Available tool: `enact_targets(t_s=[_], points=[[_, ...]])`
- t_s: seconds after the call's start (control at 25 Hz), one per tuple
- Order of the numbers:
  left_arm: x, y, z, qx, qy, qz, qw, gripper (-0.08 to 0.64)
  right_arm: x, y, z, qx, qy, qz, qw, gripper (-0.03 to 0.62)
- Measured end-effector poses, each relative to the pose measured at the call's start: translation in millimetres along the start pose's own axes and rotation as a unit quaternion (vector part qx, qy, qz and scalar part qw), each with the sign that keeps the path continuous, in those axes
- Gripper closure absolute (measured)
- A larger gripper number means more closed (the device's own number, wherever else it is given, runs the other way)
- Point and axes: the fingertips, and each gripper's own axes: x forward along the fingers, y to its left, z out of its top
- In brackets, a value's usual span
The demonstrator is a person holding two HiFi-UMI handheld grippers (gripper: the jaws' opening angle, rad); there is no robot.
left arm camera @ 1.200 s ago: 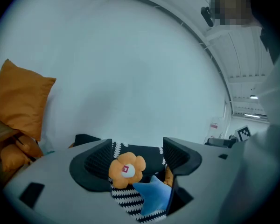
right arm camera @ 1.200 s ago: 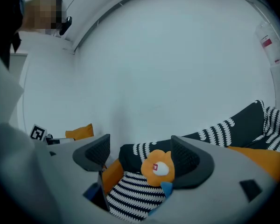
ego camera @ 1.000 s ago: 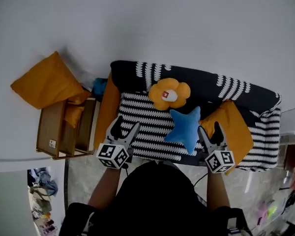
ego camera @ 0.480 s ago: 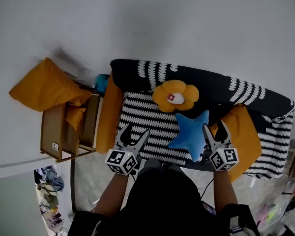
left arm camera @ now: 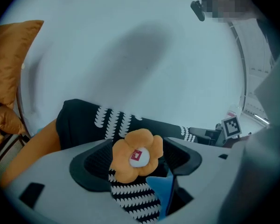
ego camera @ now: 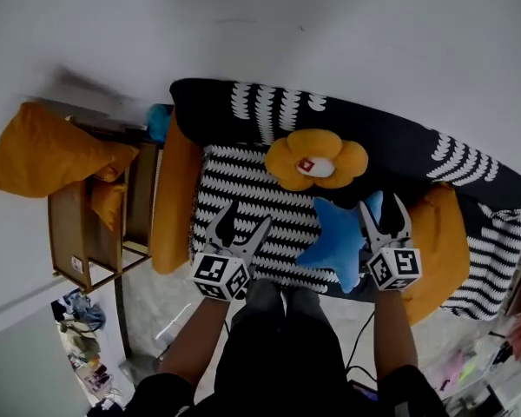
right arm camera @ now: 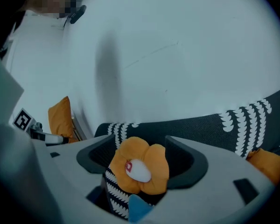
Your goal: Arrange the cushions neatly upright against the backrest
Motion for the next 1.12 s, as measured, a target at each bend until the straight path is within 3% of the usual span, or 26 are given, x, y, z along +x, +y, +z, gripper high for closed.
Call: enact_targets(t_s=[0.24,0.44,0.64,0.76,0.84,0.88,0.92,0.96,1.12], points=[[95.1,44.1,-23.8,-0.038,0.014,-0.017,0.999,0.207,66.0,-24.3,-38.7,-0.068,0.045,0.003,0.997,0.218],[144.4,75.9,-54.4,-0.053,0.036,-0.015,0.9979,0.19,101.0,-41.8,-73.7,-0.109,0.083,-0.012,0.991,0.192],[184.6,74.9,-96.6,-0.069,0.091,-0.065,0.9914,0.16,131.4,-56.1,-110.5,-0.149,0.118,-0.047,0.981,0.158],[196.3,83.1,-111.3,-0.048,0.108,-0.056,0.9915,0.16,141.9,-55.6,-122.4,-0.156,0.131,-0.047,0.978,0.156],[199.8,87.0,-115.3,-0.052,0.107,-0.052,0.9915,0.176,148.1,-54.7,-128.0,-0.131,0.137,-0.04,0.981,0.156],[199.7,86.8,-115.9,-0.06,0.105,-0.054,0.9913,0.275,149.2,-54.5,-128.4,-0.111,0.135,-0.041,0.984,0.162],[198.3,85.8,-115.7,-0.07,0.101,-0.056,0.9908,0.307,148.2,-53.6,-126.3,-0.097,0.13,-0.045,0.986,0.213],[195.8,84.8,-114.8,-0.08,0.097,-0.058,0.9903,0.329,145.8,-50.7,-122.3,-0.093,0.121,-0.052,0.987,0.308],[175.0,100.0,-104.6,-0.097,0.072,-0.051,0.9914,0.356,139.9,-13.1,-110.9,-0.112,0.091,-0.046,0.988,0.334]])
